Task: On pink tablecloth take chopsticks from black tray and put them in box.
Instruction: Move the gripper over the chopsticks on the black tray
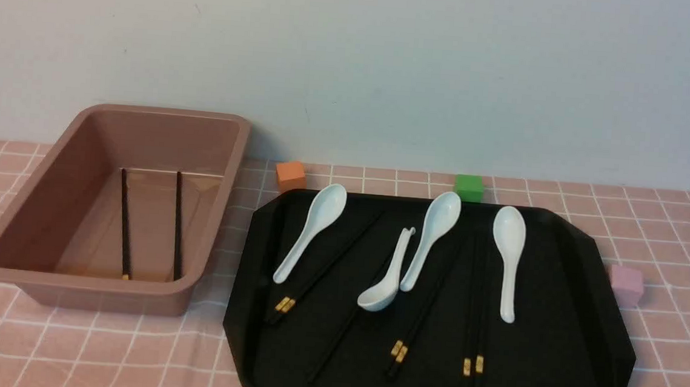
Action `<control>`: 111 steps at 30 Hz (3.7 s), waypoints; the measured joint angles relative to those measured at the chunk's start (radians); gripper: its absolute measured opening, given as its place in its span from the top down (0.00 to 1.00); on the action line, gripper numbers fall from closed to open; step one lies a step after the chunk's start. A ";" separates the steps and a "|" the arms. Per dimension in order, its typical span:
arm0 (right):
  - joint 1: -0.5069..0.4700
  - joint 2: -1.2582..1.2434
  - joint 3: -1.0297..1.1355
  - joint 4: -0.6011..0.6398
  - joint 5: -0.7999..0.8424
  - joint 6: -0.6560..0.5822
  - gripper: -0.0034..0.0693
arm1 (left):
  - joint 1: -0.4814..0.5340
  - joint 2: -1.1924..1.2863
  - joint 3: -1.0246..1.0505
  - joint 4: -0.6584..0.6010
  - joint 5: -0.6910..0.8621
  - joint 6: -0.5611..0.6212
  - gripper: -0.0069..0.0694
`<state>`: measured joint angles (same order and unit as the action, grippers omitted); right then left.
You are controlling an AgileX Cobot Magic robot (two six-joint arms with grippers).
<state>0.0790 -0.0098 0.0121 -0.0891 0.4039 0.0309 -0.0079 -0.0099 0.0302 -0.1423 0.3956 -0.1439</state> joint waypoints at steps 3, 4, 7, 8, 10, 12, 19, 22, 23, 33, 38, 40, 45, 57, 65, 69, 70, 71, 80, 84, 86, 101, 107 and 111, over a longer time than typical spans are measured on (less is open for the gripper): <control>0.000 0.000 0.000 0.000 0.000 0.000 0.82 | 0.000 0.000 0.000 0.000 0.000 0.000 0.60; 0.000 0.000 0.000 0.000 0.000 0.000 0.82 | 0.000 0.000 0.000 0.000 0.000 0.000 0.60; 0.000 0.000 0.000 0.000 0.000 0.000 0.81 | 0.000 0.000 0.000 0.000 0.000 0.000 0.60; 0.000 0.000 0.000 0.000 0.000 0.000 0.81 | 0.000 0.000 0.000 0.000 0.000 0.000 0.60; 0.000 0.000 0.000 0.000 0.000 0.000 0.81 | 0.000 0.000 0.000 0.000 0.000 0.000 0.60; 0.000 0.000 0.000 0.000 0.000 0.000 0.80 | 0.000 0.000 0.000 0.000 0.000 0.000 0.60; 0.000 0.000 0.000 0.000 0.000 0.000 0.79 | 0.000 0.000 0.000 0.000 0.000 0.000 0.60; 0.000 0.000 0.000 0.000 0.000 0.000 0.79 | 0.000 0.000 0.000 0.000 0.000 0.000 0.60; 0.000 0.000 0.000 0.000 0.000 0.000 0.79 | 0.000 0.000 0.000 0.000 0.000 0.000 0.60; 0.000 0.000 0.009 0.011 -0.067 0.018 0.77 | 0.000 0.000 0.000 0.000 0.000 0.000 0.60; 0.000 0.000 0.013 0.139 -0.247 0.133 0.76 | 0.000 0.000 0.000 0.000 0.000 0.000 0.60; 0.000 0.000 0.013 0.219 -0.348 0.215 0.76 | 0.000 0.000 0.000 0.000 0.000 0.000 0.60; 0.000 0.000 0.012 0.304 -0.464 0.358 0.76 | 0.000 0.000 0.000 0.000 0.000 0.000 0.60; 0.003 0.584 -0.628 0.213 0.404 0.177 0.75 | 0.000 0.000 0.000 0.000 0.000 0.000 0.60; 0.025 1.102 -0.853 0.235 0.604 0.079 0.75 | 0.000 0.000 0.000 0.000 0.000 0.000 0.60; 0.140 1.285 -0.888 0.254 0.518 0.123 0.75 | 0.000 0.000 0.000 0.000 0.000 0.000 0.60; 0.176 1.320 -0.896 0.255 0.490 0.138 0.75 | 0.000 0.000 0.000 0.000 0.000 0.000 0.60; 0.231 1.380 -0.914 0.255 0.457 0.167 0.75 | 0.000 0.000 0.000 0.000 0.000 0.000 0.60; 0.424 1.660 -1.082 0.168 0.360 0.399 0.57 | 0.000 0.000 0.000 0.000 0.000 0.000 0.60; 0.422 1.747 -1.126 0.096 0.357 0.506 0.43 | 0.000 0.000 0.000 0.000 0.000 0.000 0.60; 0.422 1.775 -1.140 0.089 0.355 0.531 0.38 | 0.000 0.000 0.000 0.000 0.000 0.000 0.60; 0.422 1.947 -1.208 -0.001 0.298 0.651 0.37 | 0.000 0.000 0.000 0.000 0.000 0.000 0.60; 0.423 1.961 -1.216 -0.009 0.294 0.671 0.41 | 0.000 0.000 0.000 0.000 0.000 0.000 0.60; 0.423 1.967 -1.222 -0.007 0.292 0.674 0.43 | 0.000 0.000 0.000 0.000 0.000 0.000 0.60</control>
<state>0.5022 1.9567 -1.2097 -0.0966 0.6960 0.7045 -0.0079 -0.0099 0.0302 -0.1423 0.3956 -0.1439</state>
